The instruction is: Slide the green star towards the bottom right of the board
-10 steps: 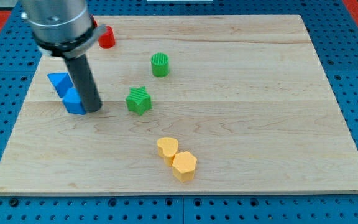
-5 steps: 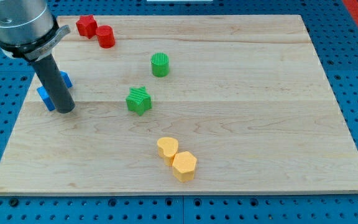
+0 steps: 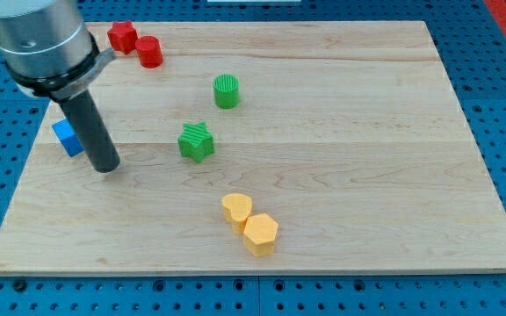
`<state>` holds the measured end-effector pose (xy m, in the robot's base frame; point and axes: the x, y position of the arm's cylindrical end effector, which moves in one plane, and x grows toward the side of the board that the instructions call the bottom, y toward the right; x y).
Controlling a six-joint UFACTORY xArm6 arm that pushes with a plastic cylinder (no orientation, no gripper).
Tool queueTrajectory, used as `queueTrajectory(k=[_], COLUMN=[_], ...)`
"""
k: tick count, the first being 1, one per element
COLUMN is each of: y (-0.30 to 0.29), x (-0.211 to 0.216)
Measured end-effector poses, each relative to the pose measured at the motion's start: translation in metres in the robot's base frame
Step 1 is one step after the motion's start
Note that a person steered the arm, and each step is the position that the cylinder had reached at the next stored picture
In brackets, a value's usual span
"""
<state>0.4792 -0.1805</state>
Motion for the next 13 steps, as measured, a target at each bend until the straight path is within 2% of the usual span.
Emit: queueTrajectory(k=[2, 3, 9, 12, 13], y=[0.002, 0.037, 0.102, 0.077, 0.101], x=[0.002, 0.005, -0.021, -0.046, -0.048])
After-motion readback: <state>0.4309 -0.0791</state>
